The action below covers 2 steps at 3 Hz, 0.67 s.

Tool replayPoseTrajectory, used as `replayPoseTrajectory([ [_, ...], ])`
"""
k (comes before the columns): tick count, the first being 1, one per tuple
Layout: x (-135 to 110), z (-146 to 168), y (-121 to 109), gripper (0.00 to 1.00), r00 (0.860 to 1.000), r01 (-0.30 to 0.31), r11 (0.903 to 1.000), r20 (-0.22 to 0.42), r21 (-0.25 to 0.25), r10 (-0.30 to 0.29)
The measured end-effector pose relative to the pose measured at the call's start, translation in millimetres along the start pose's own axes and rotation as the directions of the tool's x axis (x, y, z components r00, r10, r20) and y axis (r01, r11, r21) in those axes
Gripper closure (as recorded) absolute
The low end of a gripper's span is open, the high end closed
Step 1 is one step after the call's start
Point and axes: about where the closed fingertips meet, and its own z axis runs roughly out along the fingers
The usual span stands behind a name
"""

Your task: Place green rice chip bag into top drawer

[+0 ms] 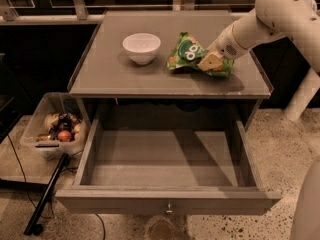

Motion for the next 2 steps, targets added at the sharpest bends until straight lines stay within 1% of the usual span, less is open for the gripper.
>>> replayPoseTrajectory([
  [1,0.0,0.0,0.0,1.00,1.000,0.000,1.0000,0.000,0.000,0.000],
  [2,-0.5,0.2,0.6,1.00,1.000,0.000,1.0000,-0.001,-0.002,0.000],
])
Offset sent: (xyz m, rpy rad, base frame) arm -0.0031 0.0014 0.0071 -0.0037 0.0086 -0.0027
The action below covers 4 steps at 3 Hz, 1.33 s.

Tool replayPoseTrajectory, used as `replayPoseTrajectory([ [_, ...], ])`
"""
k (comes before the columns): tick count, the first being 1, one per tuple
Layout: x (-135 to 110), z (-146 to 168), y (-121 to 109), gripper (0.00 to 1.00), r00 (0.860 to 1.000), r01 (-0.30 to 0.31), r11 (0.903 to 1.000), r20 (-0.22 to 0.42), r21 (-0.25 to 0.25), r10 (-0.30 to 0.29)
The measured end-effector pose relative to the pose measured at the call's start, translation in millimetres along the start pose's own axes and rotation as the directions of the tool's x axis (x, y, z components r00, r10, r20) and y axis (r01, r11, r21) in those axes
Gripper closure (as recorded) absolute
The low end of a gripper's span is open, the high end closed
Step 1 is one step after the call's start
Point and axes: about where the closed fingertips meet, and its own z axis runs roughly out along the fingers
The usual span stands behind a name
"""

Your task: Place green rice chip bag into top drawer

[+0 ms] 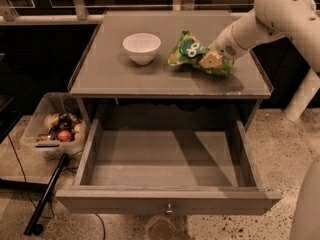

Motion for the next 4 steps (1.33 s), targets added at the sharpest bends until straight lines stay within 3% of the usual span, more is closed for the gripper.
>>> replayPoseTrajectory([
  [2,-3,-54,18,1.00,0.997,0.034,0.9986,0.069,0.042,-0.036],
  [4,-2,-125,54,1.00,0.980,0.079,0.9924,0.174,0.094,-0.095],
])
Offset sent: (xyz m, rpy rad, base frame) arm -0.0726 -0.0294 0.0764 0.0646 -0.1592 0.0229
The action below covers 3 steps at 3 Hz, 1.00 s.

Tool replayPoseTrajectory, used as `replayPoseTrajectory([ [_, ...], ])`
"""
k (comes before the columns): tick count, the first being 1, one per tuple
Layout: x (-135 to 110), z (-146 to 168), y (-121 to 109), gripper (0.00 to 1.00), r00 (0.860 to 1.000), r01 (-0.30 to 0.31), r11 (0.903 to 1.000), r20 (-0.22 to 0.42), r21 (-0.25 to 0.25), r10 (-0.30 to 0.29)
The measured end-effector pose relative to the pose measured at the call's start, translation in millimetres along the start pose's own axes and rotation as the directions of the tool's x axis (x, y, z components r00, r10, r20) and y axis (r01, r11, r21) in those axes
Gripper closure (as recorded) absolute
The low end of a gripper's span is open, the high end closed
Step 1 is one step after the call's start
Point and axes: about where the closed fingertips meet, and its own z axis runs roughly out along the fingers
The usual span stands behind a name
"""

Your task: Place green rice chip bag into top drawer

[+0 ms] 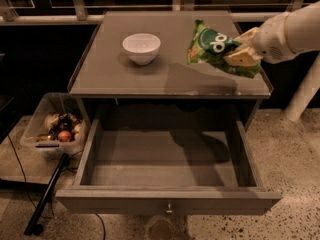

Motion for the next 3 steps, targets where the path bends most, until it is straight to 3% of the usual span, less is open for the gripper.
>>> replayPoseTrajectory([
  [1,3,-32,28,1.00,1.000,0.007,0.9996,0.026,0.028,-0.007],
  [2,22,-68,70,1.00,0.998,-0.057,0.9962,0.030,0.066,0.055],
  [3,22,-68,70,1.00,0.998,-0.057,0.9962,0.030,0.066,0.055],
])
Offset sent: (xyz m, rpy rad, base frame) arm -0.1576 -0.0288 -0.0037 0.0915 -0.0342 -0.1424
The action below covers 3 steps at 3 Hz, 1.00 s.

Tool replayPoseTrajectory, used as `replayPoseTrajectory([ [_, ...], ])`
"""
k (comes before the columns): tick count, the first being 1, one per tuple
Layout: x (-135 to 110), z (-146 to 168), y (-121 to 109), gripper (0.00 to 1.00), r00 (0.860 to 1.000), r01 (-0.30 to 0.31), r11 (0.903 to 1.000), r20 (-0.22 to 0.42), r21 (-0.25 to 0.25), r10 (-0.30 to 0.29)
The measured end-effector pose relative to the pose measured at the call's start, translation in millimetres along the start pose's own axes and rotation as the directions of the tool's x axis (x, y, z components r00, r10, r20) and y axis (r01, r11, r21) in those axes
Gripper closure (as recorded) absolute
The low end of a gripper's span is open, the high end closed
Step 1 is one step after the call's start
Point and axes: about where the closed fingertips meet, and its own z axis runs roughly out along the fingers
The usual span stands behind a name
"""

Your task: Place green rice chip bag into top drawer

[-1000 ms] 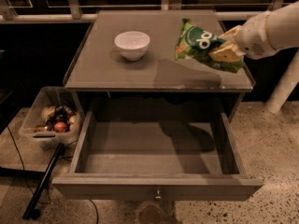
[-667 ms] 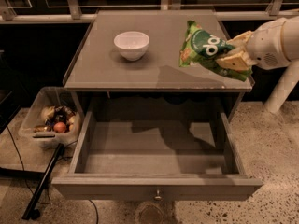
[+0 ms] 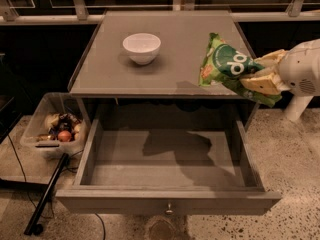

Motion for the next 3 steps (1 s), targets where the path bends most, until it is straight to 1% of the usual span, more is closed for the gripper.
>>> replayPoseTrajectory([
  [1,7,13,35,1.00,1.000,0.030,0.9979,-0.007,-0.058,-0.030],
  [2,30,42,91,1.00,0.998,0.044,0.9877,-0.036,-0.150,-0.050],
  [3,48,71,129,1.00,0.996,0.056,0.9768,-0.058,-0.207,-0.069],
])
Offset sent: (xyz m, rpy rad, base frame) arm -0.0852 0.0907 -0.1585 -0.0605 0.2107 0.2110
